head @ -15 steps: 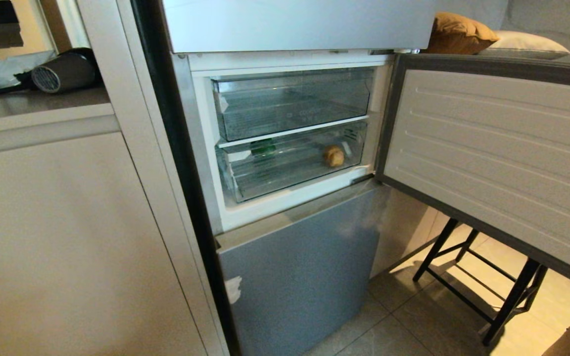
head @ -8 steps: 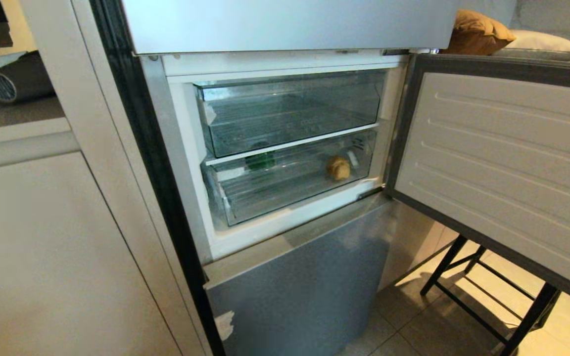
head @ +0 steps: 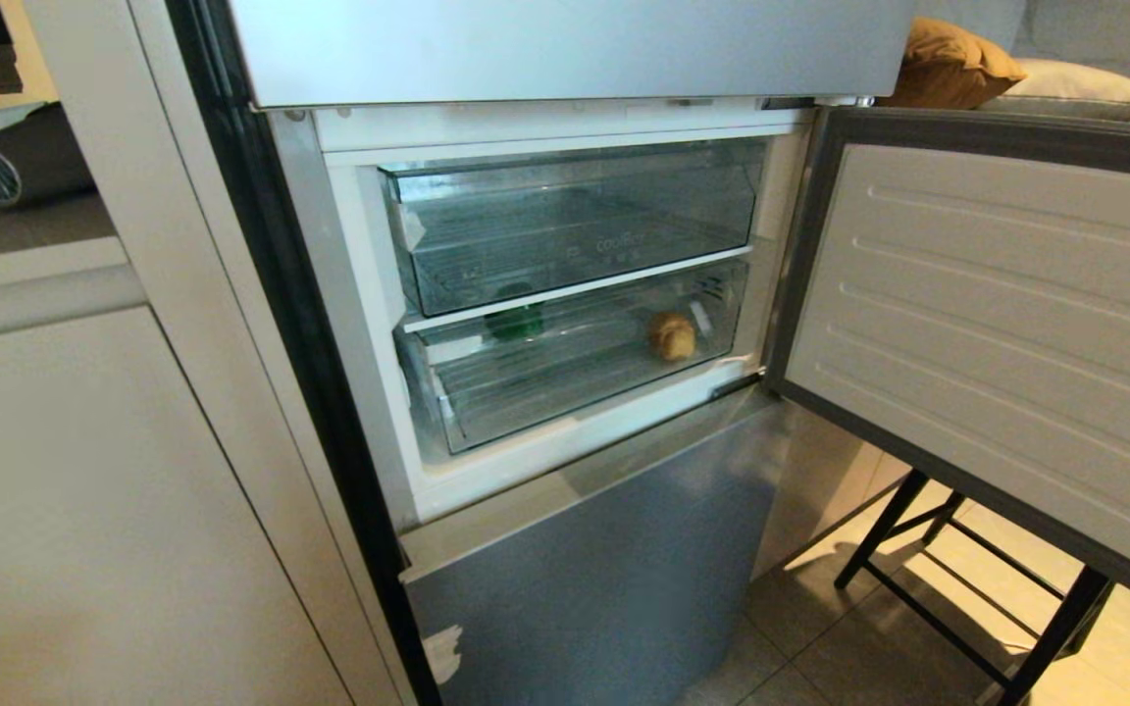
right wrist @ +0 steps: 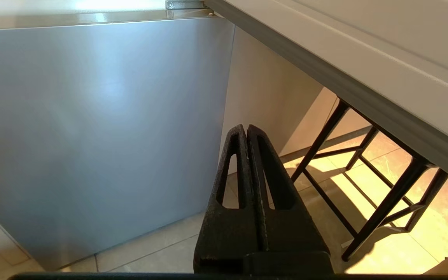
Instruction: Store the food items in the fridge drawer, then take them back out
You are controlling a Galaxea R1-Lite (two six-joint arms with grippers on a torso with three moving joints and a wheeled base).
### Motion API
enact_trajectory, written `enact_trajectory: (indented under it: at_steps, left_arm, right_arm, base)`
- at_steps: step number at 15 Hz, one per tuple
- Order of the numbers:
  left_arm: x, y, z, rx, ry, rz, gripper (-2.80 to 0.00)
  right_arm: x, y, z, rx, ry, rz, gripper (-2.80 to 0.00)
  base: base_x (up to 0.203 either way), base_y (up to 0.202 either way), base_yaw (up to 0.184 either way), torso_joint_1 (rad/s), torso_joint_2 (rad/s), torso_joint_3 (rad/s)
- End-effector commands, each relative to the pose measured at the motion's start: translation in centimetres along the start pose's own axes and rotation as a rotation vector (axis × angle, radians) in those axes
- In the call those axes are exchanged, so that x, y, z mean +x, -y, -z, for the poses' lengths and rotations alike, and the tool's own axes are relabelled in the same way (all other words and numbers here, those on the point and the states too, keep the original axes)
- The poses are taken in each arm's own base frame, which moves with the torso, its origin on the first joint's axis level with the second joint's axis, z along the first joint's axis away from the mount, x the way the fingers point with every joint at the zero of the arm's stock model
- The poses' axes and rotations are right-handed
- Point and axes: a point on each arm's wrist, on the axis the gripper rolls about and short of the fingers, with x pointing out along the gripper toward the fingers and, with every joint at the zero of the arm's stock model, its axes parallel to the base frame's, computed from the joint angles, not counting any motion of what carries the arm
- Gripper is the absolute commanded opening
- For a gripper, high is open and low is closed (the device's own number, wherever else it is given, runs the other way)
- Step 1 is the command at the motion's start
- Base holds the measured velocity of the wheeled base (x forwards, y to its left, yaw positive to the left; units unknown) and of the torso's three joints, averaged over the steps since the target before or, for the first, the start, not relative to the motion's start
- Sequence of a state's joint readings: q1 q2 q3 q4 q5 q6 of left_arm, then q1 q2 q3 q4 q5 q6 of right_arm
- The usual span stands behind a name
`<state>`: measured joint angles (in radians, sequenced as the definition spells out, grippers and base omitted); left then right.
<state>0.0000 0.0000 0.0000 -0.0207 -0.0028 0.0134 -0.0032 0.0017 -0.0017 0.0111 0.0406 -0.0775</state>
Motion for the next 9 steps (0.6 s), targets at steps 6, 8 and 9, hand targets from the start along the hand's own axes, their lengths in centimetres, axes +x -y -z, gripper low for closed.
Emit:
enact_trajectory:
  at_steps: [6,8,9]
  left_arm:
    - [0.09,0.00,0.29,0.000,-0.012,-0.001,-2.80]
    - [0.09,0.00,0.29,0.000,-0.011,0.000,-2.80]
    - [0.09,0.00,0.29,0.000,-0.011,0.000,-2.80]
  right_arm:
    - [0.00,0.01,0.00,0.008,0.000,0.002,-2.80]
    - [0.00,0.01,0.00,0.010,0.000,0.002,-2.80]
    - [0.00,0.01,0.00,0.012,0.000,0.002,-2.80]
  base:
    - [0.000,0.000,0.000,0.000,0.00,0.000]
    - [0.000,0.000,0.000,0.000,0.00,0.000]
    - [0.000,0.000,0.000,0.000,0.00,0.000]
